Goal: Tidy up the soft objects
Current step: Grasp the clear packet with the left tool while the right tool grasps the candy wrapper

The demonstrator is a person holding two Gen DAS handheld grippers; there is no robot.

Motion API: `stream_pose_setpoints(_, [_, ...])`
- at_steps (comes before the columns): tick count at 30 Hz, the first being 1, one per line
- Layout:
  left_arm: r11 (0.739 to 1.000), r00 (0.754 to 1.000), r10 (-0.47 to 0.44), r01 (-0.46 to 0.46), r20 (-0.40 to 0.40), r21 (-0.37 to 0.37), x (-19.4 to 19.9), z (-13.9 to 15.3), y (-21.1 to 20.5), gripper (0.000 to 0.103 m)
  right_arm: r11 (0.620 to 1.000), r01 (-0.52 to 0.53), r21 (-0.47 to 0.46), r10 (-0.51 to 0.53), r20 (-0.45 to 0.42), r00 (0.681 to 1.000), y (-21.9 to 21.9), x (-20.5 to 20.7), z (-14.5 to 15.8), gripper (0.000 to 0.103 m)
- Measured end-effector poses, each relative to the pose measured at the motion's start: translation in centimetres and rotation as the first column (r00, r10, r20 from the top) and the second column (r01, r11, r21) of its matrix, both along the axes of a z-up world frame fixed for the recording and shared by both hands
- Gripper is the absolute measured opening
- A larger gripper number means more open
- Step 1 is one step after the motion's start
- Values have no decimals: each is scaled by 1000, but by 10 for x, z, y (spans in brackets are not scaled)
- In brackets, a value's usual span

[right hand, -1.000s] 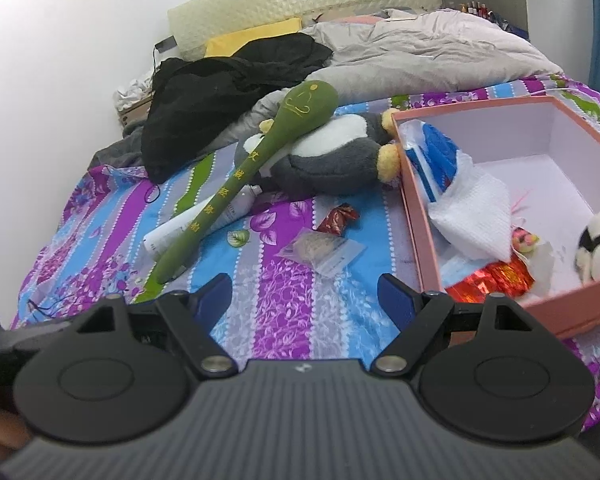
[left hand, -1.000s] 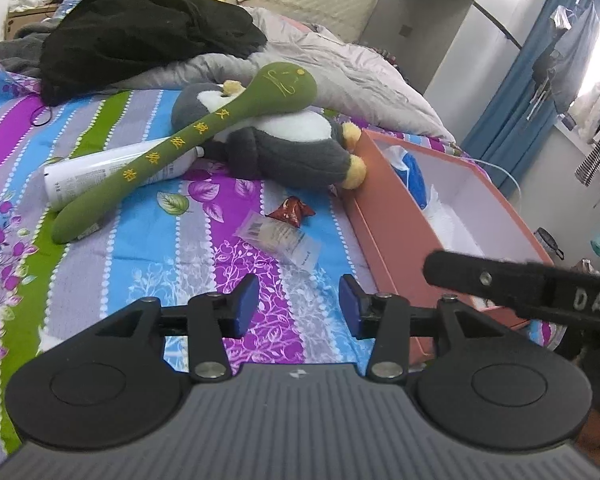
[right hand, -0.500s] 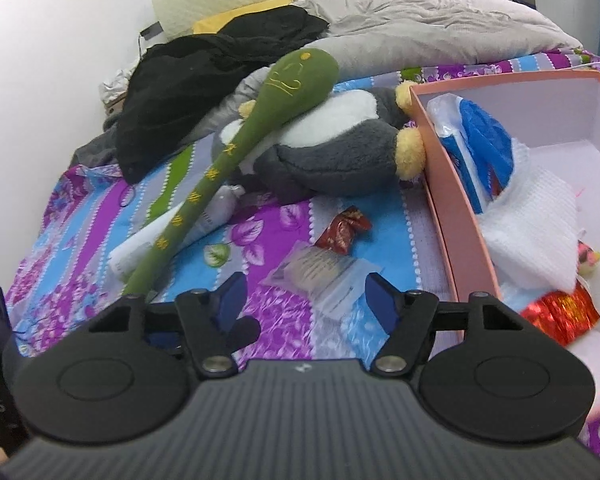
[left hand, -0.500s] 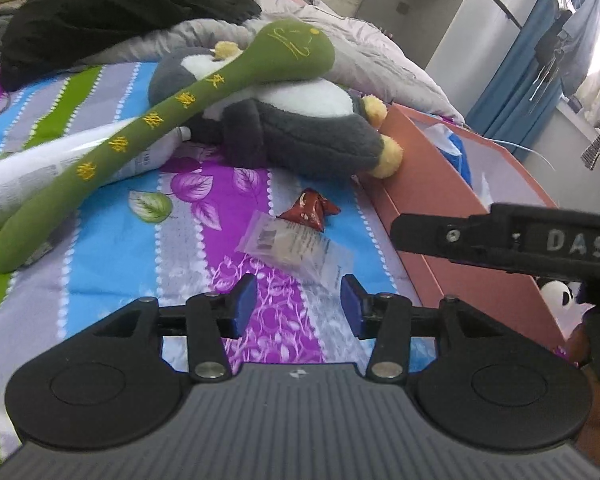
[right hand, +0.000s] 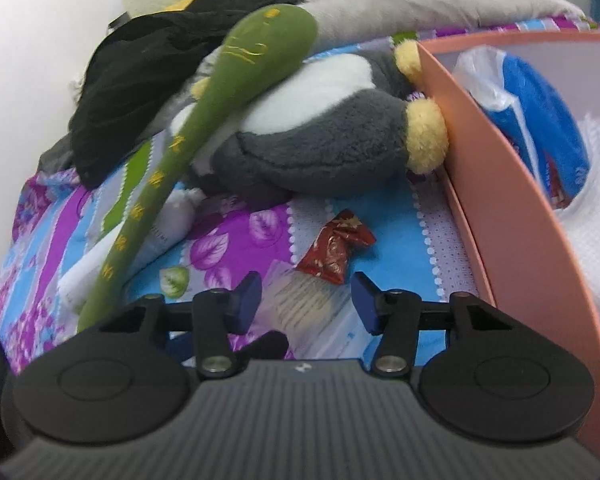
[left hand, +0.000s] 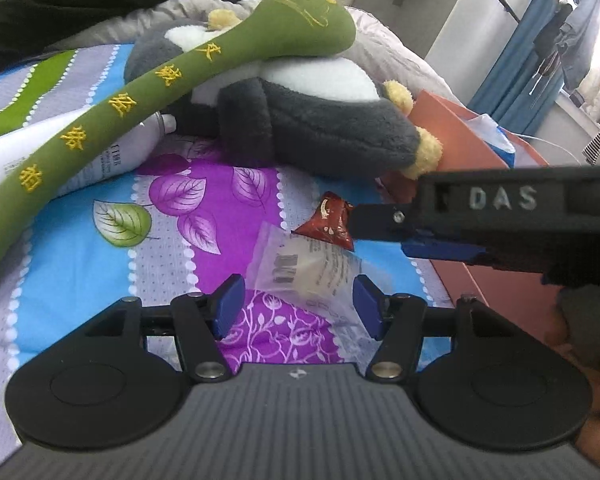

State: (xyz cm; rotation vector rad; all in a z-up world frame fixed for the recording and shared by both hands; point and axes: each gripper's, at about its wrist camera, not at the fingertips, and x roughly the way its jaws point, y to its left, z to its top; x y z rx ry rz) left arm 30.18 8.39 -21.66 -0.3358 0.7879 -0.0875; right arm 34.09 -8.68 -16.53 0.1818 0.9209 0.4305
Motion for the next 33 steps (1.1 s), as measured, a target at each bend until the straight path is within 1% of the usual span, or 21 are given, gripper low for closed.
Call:
stream_pose_setpoints(2, [1000, 1000, -1, 1, 2, 3, 4, -3, 1, 66, 1000, 15, -7, -15, -11, 1000, 1, 8, -6, 54])
stream_pose_setpoints(4, [1000, 1000, -8, 8, 1, 8, 8, -5, 2, 66, 1000, 22, -9, -22, -26, 999, 3, 16, -12, 51])
stream_pose_setpoints(8, [1000, 1000, -20, 20, 0, 7, 15, -9, 2, 66, 999, 41, -10, -42, -51, 998, 7, 30, -22, 50])
stream_pose_setpoints(10, [1000, 1000, -28, 28, -2, 4, 19, -10, 2, 66, 999, 53, -1, -52, -72, 996, 8, 37, -28, 48])
stream_pose_setpoints(14, [999, 1000, -26, 26, 7, -18, 23, -13, 2, 65, 997, 79, 10, -77, -113, 991, 11, 48, -38, 46])
stream_pose_setpoints(16, [999, 1000, -15, 15, -7, -42, 26, -17, 5, 65, 996, 80, 28, -76, -129, 989, 10, 51, -40, 44])
stream_pose_setpoints(18, [998, 1000, -10, 10, -1, -66, 27, -19, 7, 63, 996, 83, 24, -79, -131, 988, 11, 52, -43, 44])
stream_pose_setpoints(20, [997, 1000, -6, 6, -3, -73, 28, -20, 7, 58, 996, 86, 37, -80, -142, 987, 10, 54, -47, 43])
stream_pose_setpoints(22, [997, 1000, -6, 5, -4, -78, 28, -22, 7, 47, 995, 84, 51, -76, -145, 987, 9, 55, -48, 36])
stream_pose_setpoints(23, [996, 1000, -9, 9, -5, -83, 28, -22, 6, 39, 995, 83, 49, -75, -140, 987, 9, 55, -47, 35])
stream_pose_setpoints(25, [996, 1000, -2, 1, -5, -94, 26, -22, 7, 34, 996, 75, 45, -69, -127, 990, 9, 53, -43, 31])
stream_pose_setpoints(27, [995, 1000, 6, -6, -4, -96, 24, -21, 7, 24, 997, 64, 42, -59, -111, 992, 9, 50, -39, 28])
stream_pose_setpoints(33, [994, 999, 36, -35, 4, -102, 10, -12, 11, 16, 999, 34, 26, -32, -72, 997, 7, 38, -28, 26])
